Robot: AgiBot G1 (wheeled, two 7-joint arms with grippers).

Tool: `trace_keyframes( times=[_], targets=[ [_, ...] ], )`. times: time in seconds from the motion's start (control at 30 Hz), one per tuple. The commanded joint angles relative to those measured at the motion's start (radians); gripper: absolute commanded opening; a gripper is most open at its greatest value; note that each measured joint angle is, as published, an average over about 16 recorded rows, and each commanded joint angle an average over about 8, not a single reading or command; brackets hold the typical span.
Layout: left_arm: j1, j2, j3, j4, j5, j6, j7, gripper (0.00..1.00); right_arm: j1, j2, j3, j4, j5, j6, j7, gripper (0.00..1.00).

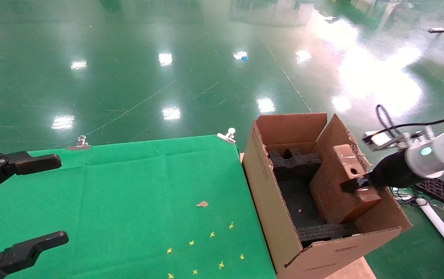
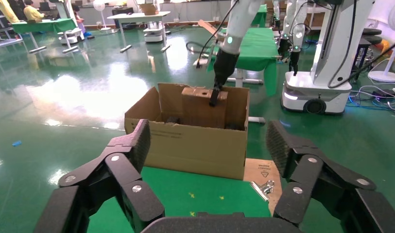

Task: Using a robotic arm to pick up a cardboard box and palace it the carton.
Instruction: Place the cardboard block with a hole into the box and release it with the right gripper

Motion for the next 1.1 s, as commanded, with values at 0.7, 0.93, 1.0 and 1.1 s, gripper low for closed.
trace_keyframes(
  times=[0.7, 0.93, 1.0, 1.1],
  targets=[
    [0.000, -0.001, 0.001, 0.000, -0.001, -0.001, 0.001, 1.00, -0.177, -0.109, 0.068, -0.176, 0.123, 0.161, -0.186, 1.00],
    [0.000, -0.001, 0.002, 0.000, -0.001, -0.001, 0.001, 1.00, -0.161, -0.127, 0.064, -0.228, 0.116, 0.148, -0.204, 1.00],
    [0.000, -0.001, 0.002, 0.000, -0.001, -0.001, 0.001, 1.00, -0.156, -0.131, 0.064, -0.241, 0.115, 0.145, -0.209, 1.00],
    [0.000, -0.001, 0.002, 0.000, -0.001, -0.001, 0.001, 1.00, -0.149, -0.137, 0.062, -0.257, 0.112, 0.139, -0.214, 1.00]
  ],
)
